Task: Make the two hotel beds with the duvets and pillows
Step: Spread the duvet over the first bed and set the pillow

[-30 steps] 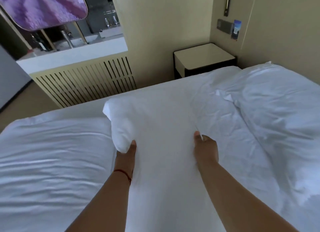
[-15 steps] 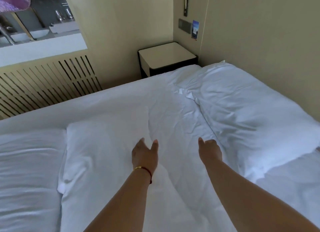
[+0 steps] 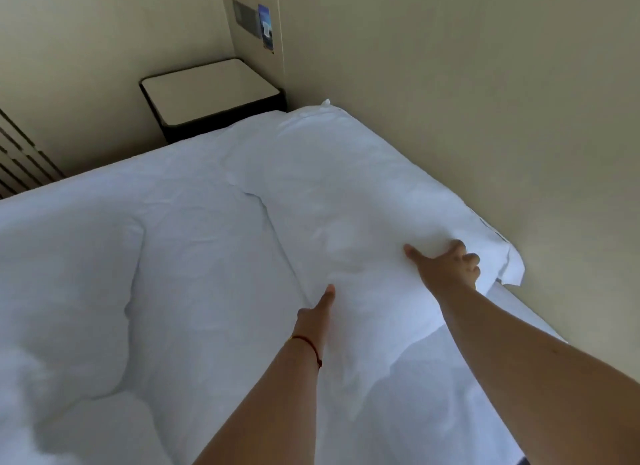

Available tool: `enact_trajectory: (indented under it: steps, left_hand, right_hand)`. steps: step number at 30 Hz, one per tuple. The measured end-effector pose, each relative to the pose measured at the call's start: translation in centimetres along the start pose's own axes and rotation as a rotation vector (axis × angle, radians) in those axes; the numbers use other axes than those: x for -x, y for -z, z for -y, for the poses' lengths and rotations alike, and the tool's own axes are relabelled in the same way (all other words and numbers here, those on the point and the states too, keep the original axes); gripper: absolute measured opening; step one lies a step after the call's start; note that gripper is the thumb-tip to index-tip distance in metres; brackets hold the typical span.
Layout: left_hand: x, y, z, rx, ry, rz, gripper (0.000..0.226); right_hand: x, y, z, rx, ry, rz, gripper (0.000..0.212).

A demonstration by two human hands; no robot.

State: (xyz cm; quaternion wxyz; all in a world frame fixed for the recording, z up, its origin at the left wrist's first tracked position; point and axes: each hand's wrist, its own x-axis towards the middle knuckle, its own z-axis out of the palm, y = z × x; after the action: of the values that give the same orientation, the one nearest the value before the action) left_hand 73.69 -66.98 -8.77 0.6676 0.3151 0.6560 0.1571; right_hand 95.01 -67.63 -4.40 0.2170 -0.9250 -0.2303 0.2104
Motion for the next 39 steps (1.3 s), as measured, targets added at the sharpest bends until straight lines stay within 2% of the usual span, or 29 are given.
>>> enact_trajectory:
  steps: [3, 4, 5, 6, 8, 9, 11, 13, 15, 16, 18, 20, 21, 22, 24, 28, 31, 36, 38, 39]
  left_hand:
    - [-1.9, -2.7, -1.0, 0.105, 0.001, -0.003, 0.136]
    - [-2.3, -3.5, -1.4, 0.142, -0.018, -0.024, 0.137]
    - [-2.6, -4.3, -2.0, 0.173, -0.053, -0.057, 0.129]
    - [-2.7, -4.9, -2.8, 0.196, -0.103, -0.087, 0.112]
    - [-2.2, -5.7, -4.2, 0.205, -0.201, -0.109, 0.064]
    - [-2.1, -5.5, -4.8, 0.217, -0.226, -0.122, 0.051]
    - [-1.4, -3.8, -5.6, 0.276, -0.241, -0.133, 0.044]
    - [-0.3, -0.4, -5.7, 0.331, -0.257, -0.142, 0.049]
    - [1.6, 4.1, -5.1, 0.346, -0.257, -0.127, 0.053]
    - [2.7, 6.4, -4.6, 0.351, -0.257, -0.114, 0.050]
    - [5.7, 10.3, -3.4, 0.345, -0.266, -0.110, 0.040]
    - [8.7, 13.1, -2.4, 0.325, -0.310, -0.138, 0.032]
    - [10.1, 14.3, -2.2, 0.307, -0.350, -0.172, 0.029]
    - [11.4, 15.5, -2.4, 0.282, -0.397, -0.216, 0.026]
    - [14.0, 17.9, -3.7, 0.246, -0.474, -0.292, 0.024]
    - [20.5, 23.5, -6.0, 0.244, -0.624, -0.393, 0.025]
    - [26.3, 28.4, -5.1, 0.261, -0.709, -0.443, 0.024]
    - [34.6, 37.6, 1.9, 0.335, -0.773, -0.601, 0.014]
    - [36.6, 40.8, 6.5, 0.379, -0.703, -0.605, 0.025]
    - [37.4, 41.9, 8.9, 0.389, -0.638, -0.599, 0.034]
  right_hand:
    - [-3.4, 0.5, -1.1, 0.181, 0.180, 0.041, 0.104]
    - [-4.1, 0.5, -1.2, 0.202, 0.225, 0.077, 0.102]
    - [-4.5, 0.7, -1.1, 0.191, 0.250, 0.126, 0.100]
    - [-4.7, 0.9, -1.0, 0.162, 0.256, 0.169, 0.098]
    - [-4.9, 1.5, -0.6, 0.110, 0.236, 0.206, 0.094]
    - [-4.8, 1.8, -0.4, 0.103, 0.226, 0.206, 0.092]
    - [-4.1, 2.8, 0.6, 0.092, 0.227, 0.178, 0.088]
    - [-3.0, 3.6, 1.6, 0.088, 0.232, 0.106, 0.087]
    - [-2.0, 3.7, 2.3, 0.105, 0.185, 0.079, 0.097]
    - [-1.4, 3.6, 2.6, 0.061, 0.122, 0.123, 0.105]
    - [0.1, 2.7, 2.4, -0.211, -0.063, 0.372, 0.114]
    - [3.3, 1.3, 2.3, -0.465, -0.160, 0.639, 0.096]
    - [5.2, 0.4, 2.7, -0.551, -0.136, 0.701, 0.084]
    - [7.1, -0.6, 3.2, -0.599, -0.087, 0.712, 0.074]
    - [10.8, -1.9, 5.1, -0.705, -0.031, 0.621, 0.063]
    - [17.5, -1.0, 10.9, -0.812, 0.095, 0.440, 0.065]
    - [24.0, 1.1, 14.9, -0.933, 0.176, 0.417, 0.068]
    - [36.8, 1.9, 18.7, -1.104, 0.386, 0.513, 0.049]
    - [41.3, 0.4, 18.3, -1.090, 0.439, 0.508, 0.046]
    - [43.1, -0.8, 17.6, -1.079, 0.437, 0.527, 0.038]
